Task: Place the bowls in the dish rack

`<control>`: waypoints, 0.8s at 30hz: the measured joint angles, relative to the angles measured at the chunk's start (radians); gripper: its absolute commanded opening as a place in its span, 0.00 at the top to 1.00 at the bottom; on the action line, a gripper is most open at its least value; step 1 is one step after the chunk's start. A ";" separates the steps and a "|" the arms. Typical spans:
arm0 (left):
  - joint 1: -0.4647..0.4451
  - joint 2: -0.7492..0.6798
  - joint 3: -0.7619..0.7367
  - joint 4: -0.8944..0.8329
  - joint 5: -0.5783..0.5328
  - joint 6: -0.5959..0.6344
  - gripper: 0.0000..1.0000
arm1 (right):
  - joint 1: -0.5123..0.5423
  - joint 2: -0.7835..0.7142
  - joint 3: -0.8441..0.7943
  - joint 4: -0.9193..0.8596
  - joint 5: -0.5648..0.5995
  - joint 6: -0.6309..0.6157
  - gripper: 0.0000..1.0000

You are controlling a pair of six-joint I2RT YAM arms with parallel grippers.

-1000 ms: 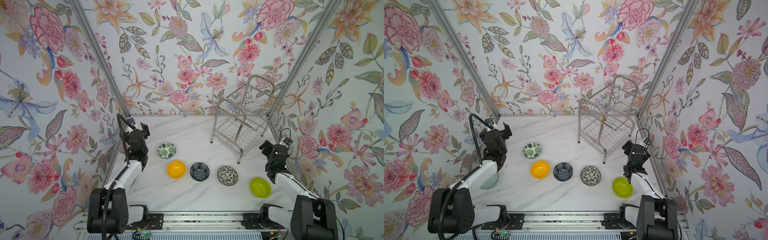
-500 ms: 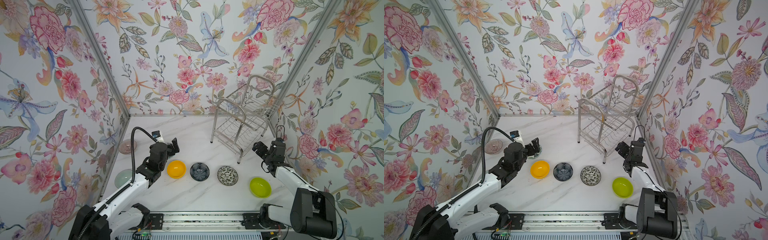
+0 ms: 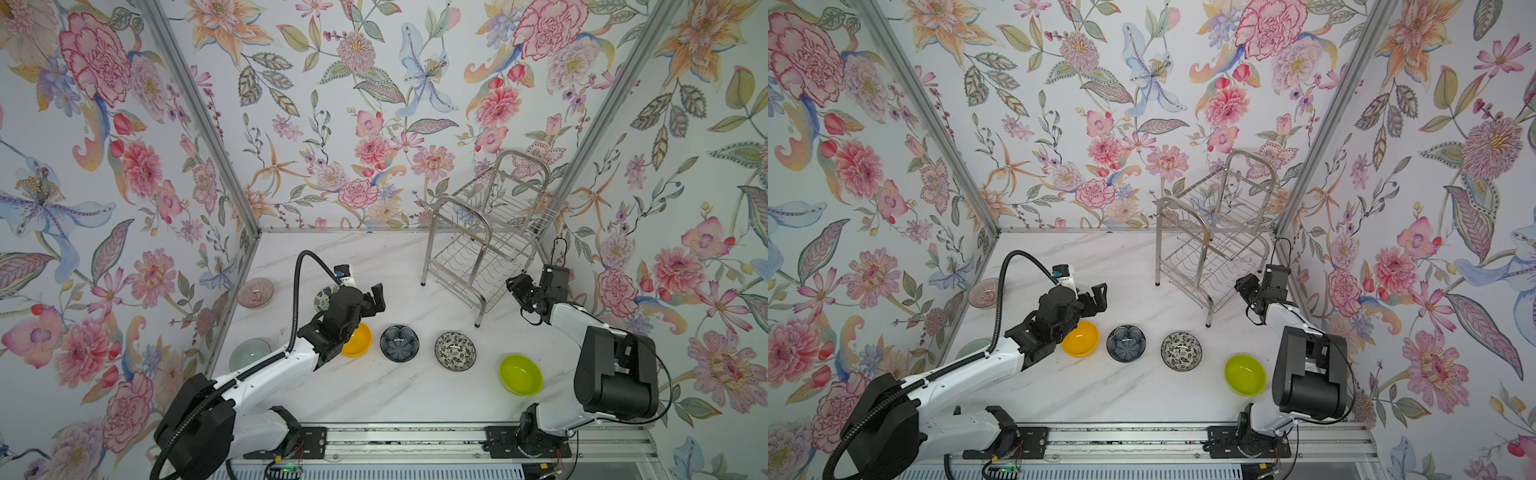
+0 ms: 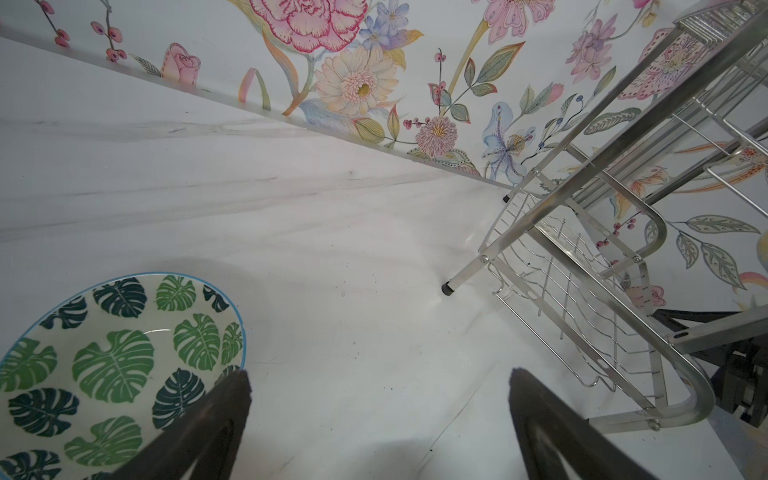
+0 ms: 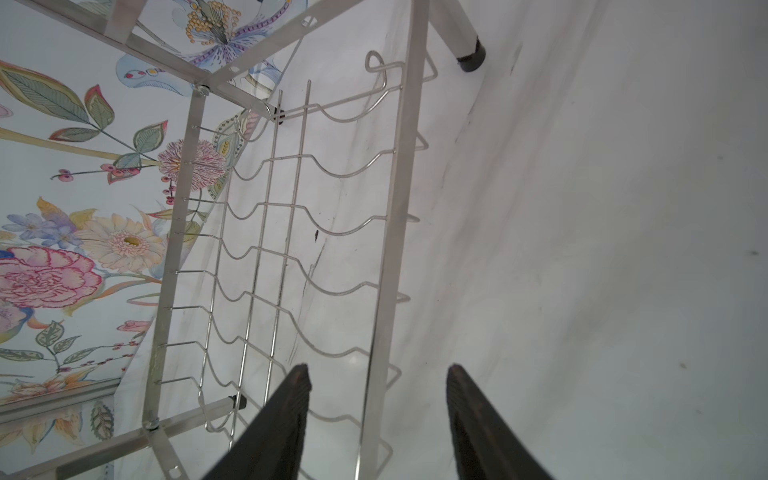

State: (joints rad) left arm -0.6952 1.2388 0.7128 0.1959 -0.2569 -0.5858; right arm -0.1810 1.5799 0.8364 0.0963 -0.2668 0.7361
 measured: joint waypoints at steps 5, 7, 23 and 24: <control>-0.001 0.002 0.008 0.007 0.016 0.000 0.01 | 0.000 0.043 -0.003 0.011 -0.038 0.055 0.61; -0.001 0.003 0.008 0.007 0.018 0.000 0.01 | 0.003 0.043 -0.021 0.046 -0.043 0.098 0.67; -0.002 0.018 0.008 0.015 0.017 0.000 0.01 | 0.305 -0.020 -0.105 0.139 0.177 0.560 0.87; -0.002 0.018 0.008 0.015 0.017 0.000 0.01 | 0.329 -0.019 -0.105 0.143 0.193 0.591 0.86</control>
State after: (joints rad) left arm -0.6968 1.2568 0.7204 0.2111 -0.2398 -0.5854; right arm 0.1478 1.5612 0.7311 0.2390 -0.0734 1.3270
